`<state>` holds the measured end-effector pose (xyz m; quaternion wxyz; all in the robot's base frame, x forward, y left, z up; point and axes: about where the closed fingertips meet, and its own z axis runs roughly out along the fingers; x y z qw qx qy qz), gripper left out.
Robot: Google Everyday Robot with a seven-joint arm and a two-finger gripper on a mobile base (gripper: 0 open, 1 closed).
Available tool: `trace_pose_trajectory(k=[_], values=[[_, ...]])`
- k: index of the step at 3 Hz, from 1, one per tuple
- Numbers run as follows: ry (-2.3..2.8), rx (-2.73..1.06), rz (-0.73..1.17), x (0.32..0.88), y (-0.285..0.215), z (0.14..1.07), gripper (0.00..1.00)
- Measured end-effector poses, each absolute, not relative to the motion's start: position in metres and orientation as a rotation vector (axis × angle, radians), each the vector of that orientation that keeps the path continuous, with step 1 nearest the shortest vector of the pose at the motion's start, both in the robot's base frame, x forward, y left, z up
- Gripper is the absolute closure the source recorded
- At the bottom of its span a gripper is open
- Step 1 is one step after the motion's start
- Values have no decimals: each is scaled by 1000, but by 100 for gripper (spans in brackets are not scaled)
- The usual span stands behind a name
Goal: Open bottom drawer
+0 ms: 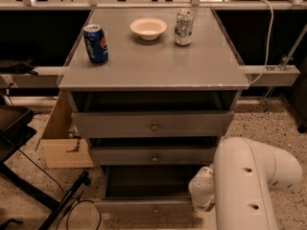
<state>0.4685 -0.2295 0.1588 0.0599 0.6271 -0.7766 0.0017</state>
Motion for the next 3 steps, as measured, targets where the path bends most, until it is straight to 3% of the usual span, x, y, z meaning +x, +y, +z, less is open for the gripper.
trace_pose_trajectory(k=[1,2,3], values=[[-2351,1898,5,469,-229,159,81],[-2351,1898,5,469,-229,159,50],[-2351,1898,5,469,-229,159,27]])
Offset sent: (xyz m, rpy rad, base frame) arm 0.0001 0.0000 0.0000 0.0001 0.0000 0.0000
